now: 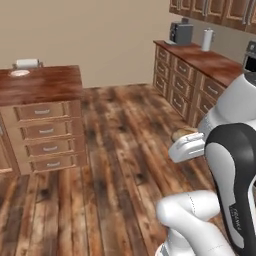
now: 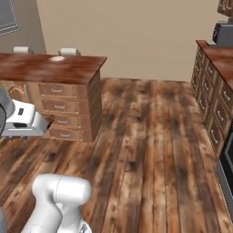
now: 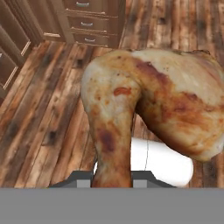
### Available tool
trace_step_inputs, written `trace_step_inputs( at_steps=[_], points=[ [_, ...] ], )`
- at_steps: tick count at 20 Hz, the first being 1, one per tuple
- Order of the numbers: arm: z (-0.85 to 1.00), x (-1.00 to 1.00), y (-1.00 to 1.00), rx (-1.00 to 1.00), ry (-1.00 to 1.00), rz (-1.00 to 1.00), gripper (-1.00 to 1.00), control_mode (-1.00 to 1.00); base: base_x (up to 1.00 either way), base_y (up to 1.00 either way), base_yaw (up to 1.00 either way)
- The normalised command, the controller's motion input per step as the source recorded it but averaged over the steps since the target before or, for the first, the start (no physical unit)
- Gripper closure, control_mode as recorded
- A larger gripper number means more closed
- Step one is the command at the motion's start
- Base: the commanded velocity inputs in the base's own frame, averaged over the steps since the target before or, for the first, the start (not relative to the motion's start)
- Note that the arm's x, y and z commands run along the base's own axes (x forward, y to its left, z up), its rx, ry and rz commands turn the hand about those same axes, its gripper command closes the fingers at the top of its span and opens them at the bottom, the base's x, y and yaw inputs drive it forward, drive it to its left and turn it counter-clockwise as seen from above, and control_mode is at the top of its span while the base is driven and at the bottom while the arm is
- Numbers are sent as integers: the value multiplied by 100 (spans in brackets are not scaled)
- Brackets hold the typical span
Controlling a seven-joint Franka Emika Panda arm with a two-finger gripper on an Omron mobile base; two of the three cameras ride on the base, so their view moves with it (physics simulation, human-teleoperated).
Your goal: Take the chicken drumstick from the fridge and place it on the digital scale on the counter by the fridge. Wait a few seconds for a reading, then move it to the plate on the dining counter.
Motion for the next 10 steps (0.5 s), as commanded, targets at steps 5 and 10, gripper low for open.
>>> trace_step_inputs(
  at_steps=[5,10],
  points=[
    [0,0,0,0,0,0,100,100,100,-3,-31],
    [0,0,0,0,0,0,100,100,97,-13,-39]
  ],
)
